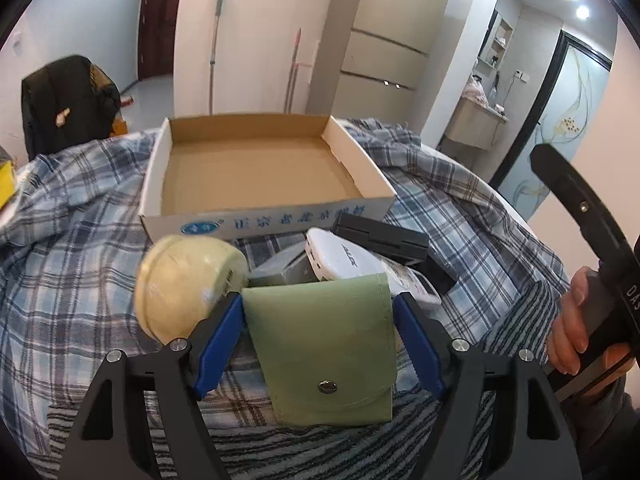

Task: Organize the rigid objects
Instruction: 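Grasp the green fabric pouch with the left gripper and lift it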

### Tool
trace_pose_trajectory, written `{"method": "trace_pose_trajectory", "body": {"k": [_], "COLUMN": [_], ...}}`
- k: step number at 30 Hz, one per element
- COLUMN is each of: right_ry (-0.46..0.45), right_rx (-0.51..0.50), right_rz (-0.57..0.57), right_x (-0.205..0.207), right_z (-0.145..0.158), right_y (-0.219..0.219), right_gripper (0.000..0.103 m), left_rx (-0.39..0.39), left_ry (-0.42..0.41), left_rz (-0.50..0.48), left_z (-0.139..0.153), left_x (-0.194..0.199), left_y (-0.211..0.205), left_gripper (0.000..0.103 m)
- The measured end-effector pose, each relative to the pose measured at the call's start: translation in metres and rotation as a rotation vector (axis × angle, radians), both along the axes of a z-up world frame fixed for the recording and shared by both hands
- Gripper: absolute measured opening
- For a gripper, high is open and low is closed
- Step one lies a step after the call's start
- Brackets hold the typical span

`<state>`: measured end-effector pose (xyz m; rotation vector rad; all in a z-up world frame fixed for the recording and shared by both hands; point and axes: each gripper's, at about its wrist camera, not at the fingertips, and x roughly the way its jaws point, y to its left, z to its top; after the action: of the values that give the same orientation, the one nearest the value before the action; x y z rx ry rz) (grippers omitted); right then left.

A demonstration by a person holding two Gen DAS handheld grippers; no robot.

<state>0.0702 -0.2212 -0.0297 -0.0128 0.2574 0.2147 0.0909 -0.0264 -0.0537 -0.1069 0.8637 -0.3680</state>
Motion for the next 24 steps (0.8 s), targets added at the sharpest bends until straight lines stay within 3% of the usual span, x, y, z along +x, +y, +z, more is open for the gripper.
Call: {"method": "trace_pose_trajectory", "body": {"k": [5, 9, 12, 18, 24], "right_ry": [-0.003, -0.007, -0.015, -0.001, 0.044], "right_rx": [-0.004, -0.011, -0.016, -0.01, -0.03], "right_rz": [0.001, -0.003, -0.01, -0.013, -0.082], "right_x": [-0.001, -0.001, -0.002, 0.0, 0.013], "right_z": [0.001, 0.001, 0.001, 0.0, 0.0], "right_y": [0.001, 0.001, 0.002, -0.001, -0.01], "right_gripper": [0.103, 0.103, 0.103, 0.103, 0.103], "left_rx": [-0.021, -0.038, -0.038, -0.008, 0.025], "left_ry": [0.057, 0.035, -0.023, -0.228, -0.308], "left_rz": [0.005, 0.007, 0.014, 0.099, 0.159], "left_z": [-0.009, -0.004, 0.01, 0.048, 0.056], "left_x": [0.006, 0.003, -0.002, -0.015, -0.028], "left_y": [0.002, 0.004, 0.008, 0.031, 0.053], "left_gripper": [0.078, 0.073, 0.072, 0.072, 0.072]}}
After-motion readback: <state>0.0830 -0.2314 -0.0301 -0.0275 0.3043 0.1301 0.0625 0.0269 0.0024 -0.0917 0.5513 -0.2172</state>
